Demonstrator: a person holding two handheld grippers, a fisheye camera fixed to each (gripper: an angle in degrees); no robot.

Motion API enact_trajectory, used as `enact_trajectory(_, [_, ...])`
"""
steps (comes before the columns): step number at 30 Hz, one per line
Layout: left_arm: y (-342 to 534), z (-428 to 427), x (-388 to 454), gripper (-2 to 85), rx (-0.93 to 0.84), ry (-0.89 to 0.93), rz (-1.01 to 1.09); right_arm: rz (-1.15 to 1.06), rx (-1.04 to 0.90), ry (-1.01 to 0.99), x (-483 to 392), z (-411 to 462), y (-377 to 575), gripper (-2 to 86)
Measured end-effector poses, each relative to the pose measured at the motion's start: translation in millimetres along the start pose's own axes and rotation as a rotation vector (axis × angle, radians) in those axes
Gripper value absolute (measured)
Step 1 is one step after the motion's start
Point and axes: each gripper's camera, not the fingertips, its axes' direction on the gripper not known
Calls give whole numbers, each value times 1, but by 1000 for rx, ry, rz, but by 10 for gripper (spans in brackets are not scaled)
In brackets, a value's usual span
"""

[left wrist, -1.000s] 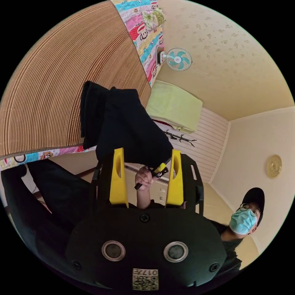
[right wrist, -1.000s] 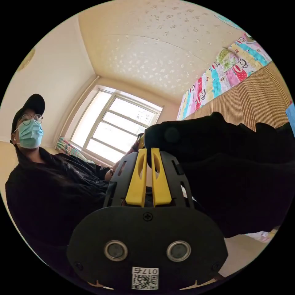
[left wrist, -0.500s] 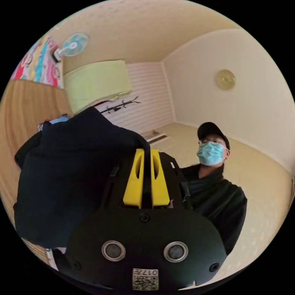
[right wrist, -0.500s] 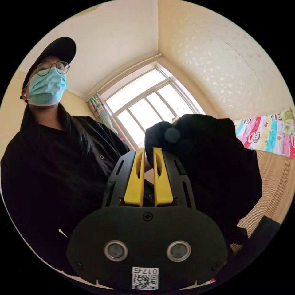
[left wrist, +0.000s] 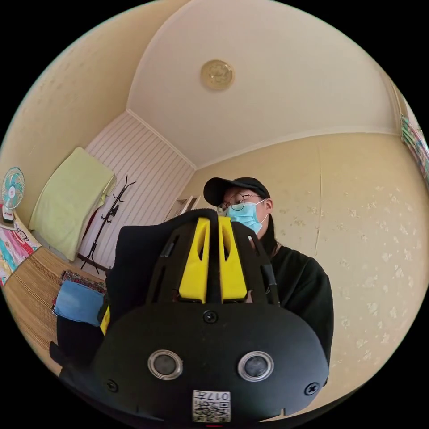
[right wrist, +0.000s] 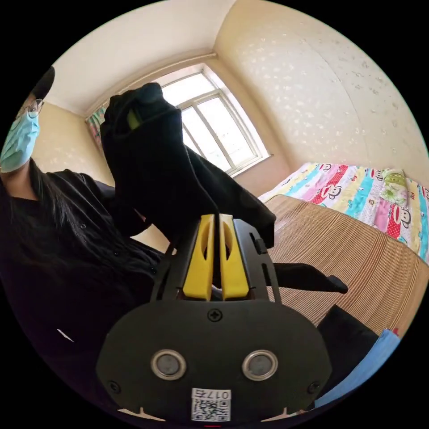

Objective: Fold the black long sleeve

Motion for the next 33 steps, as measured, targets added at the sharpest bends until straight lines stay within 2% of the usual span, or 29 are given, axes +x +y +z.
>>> enact_trajectory(2, [1,-12,30,37,-15,-122,20,53,156,160,-4,-20,-9,16])
enact_trajectory(4, [7,-29,67,36,-23,-267,43,81,326,215,-9,-58,-13,10])
enact_trajectory(6, [20,-42,108,36,-72,-518,1,64,493,240,-22,-97,-14,7])
enact_trajectory(9, [48,-32,144,33,-143,-721,-15,-36,677,255,-60,-138,-22,5])
enact_trajectory(10, [56,-28,147,32,-154,-750,-26,-102,769,195,-76,-154,-20,4])
enact_trajectory(11, [71,-21,151,30,-157,-795,-64,-160,805,146,-88,-166,-22,6])
enact_trajectory(13, [97,-13,154,26,-84,-809,-104,-243,767,197,-106,-170,-27,9])
enact_trajectory(16, [130,7,152,18,-8,-707,-75,-234,491,430,-102,-125,-39,19])
enact_trajectory(18, [134,26,149,16,-4,-635,-24,-243,302,424,-81,-74,-36,36])
enact_trajectory(20, [126,44,147,16,-38,-568,26,-178,84,246,-41,2,-22,89])
enact_trajectory(21, [119,55,147,16,-59,-500,67,-152,38,181,-31,21,-19,106])
enact_trajectory(22, [115,60,147,16,-63,-450,91,-104,-32,31,-13,54,-12,116])
enact_trajectory(23, [107,72,148,16,-69,-322,146,-76,-50,-123,0,80,-6,122])
enact_trajectory(27, [82,111,152,19,-17,124,322,-50,-3,-473,26,129,4,133])
enact_trajectory(30, [63,132,155,21,8,299,375,-45,-2,-653,41,157,4,149])
enact_trajectory(33, [45,156,161,22,-47,303,380,-30,-88,-775,51,190,5,172])
